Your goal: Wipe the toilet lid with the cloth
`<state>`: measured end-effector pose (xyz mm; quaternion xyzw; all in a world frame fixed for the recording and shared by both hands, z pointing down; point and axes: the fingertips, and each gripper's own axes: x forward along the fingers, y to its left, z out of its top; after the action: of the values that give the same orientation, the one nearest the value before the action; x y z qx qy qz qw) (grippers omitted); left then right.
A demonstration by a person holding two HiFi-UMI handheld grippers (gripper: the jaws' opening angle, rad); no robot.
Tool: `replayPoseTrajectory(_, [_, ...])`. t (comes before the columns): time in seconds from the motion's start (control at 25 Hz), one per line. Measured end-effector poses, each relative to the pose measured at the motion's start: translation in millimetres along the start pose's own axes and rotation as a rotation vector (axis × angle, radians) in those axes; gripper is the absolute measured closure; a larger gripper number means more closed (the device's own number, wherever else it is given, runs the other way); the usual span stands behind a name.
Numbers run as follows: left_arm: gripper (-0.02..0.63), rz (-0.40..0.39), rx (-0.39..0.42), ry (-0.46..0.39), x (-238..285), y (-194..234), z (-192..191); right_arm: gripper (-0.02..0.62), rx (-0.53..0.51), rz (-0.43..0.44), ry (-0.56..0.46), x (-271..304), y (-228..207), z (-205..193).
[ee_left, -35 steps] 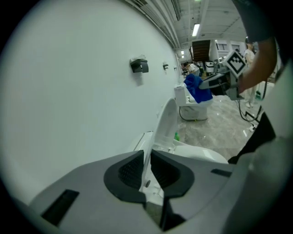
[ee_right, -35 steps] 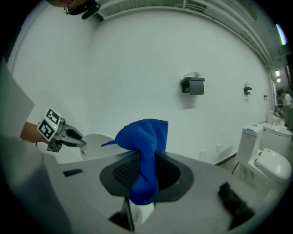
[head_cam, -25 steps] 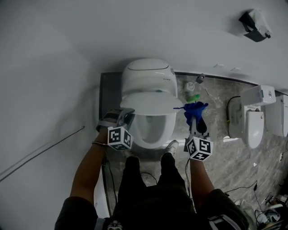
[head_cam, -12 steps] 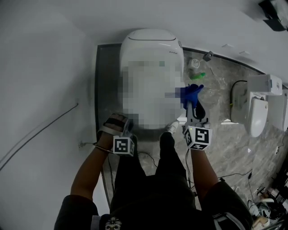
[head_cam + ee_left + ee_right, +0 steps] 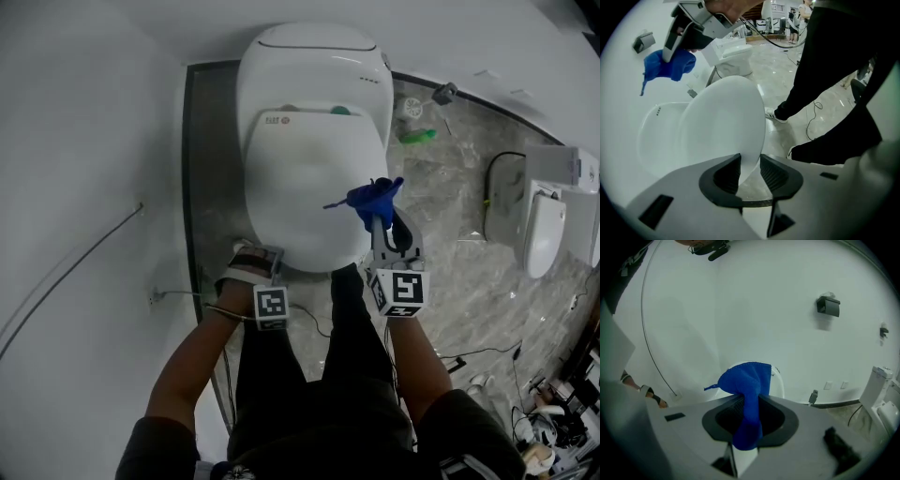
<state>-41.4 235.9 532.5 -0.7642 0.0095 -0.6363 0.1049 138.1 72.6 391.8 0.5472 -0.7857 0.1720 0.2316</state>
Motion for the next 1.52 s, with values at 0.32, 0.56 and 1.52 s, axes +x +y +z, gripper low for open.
replayPoseTrajectory(0.32, [0.471, -0.138, -0.072, 0.018, 57.4, -25.4, -7.0, 0.517, 0.045, 0.023, 0.027, 34.8, 10.1, -41.4])
replayPoseTrajectory(0.56, [0.471, -0.155, -0.063, 0.057, 90.5, -34.8, -12.2, 0.517, 0.064, 0.024, 0.048, 43.8, 12.9, -65.6])
replayPoseTrajectory(1.52, [0.542, 0.239, -1.163, -0.434, 29.5, 94.7, -73.2, 0.517, 0.07, 0.149, 0.115, 127.8, 60.0, -86.0])
